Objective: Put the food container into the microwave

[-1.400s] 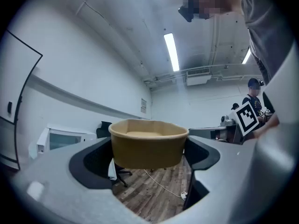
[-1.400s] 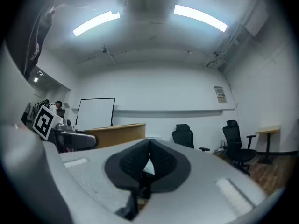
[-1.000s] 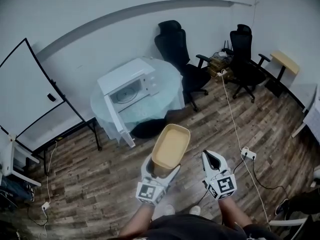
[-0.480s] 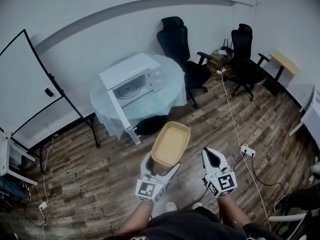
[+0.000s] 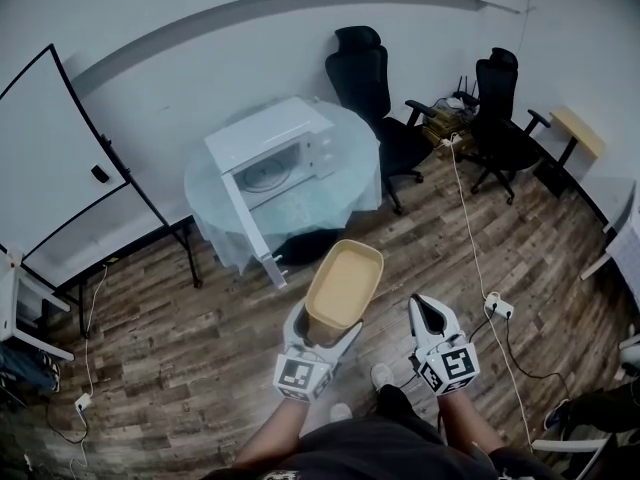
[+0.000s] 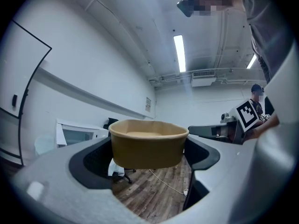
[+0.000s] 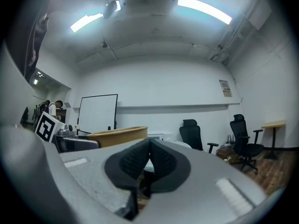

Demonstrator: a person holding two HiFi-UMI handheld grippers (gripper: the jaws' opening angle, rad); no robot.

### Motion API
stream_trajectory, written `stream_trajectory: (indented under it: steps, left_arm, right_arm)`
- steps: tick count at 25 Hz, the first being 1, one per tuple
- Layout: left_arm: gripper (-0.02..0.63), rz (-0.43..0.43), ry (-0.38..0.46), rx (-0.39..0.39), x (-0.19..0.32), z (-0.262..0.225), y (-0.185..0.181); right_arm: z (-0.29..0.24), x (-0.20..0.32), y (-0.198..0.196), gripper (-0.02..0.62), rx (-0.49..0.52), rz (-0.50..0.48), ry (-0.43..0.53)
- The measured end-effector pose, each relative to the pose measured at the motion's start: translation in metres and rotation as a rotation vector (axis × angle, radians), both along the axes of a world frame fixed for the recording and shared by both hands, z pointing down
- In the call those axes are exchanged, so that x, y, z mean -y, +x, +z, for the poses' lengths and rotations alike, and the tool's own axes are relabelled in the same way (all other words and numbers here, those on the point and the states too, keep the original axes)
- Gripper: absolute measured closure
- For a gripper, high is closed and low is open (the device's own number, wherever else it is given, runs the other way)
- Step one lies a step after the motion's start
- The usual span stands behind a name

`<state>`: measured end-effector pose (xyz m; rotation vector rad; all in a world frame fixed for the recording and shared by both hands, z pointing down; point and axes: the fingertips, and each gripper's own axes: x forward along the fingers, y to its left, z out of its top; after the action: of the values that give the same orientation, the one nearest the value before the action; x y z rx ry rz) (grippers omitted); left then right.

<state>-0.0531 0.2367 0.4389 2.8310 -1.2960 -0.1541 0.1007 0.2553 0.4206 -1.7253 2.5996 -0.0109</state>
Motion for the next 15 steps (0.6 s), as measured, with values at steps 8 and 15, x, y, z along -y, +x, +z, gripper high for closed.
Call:
stream_trajectory:
  steps: [8, 15]
  left_arm:
    - [0.118, -0.079, -0.006, 0.014, 0.044, -0.003, 0.017]
    - [0.118, -0.145, 0.007, 0.023, 0.084, -0.004, 0.045]
  right_arm:
    - [0.0, 0.061, 0.016, 0.594, 0.014, -0.087, -0.001]
    - [-0.002, 0.117, 0.04, 0.594, 0.018, -0.158, 0.016]
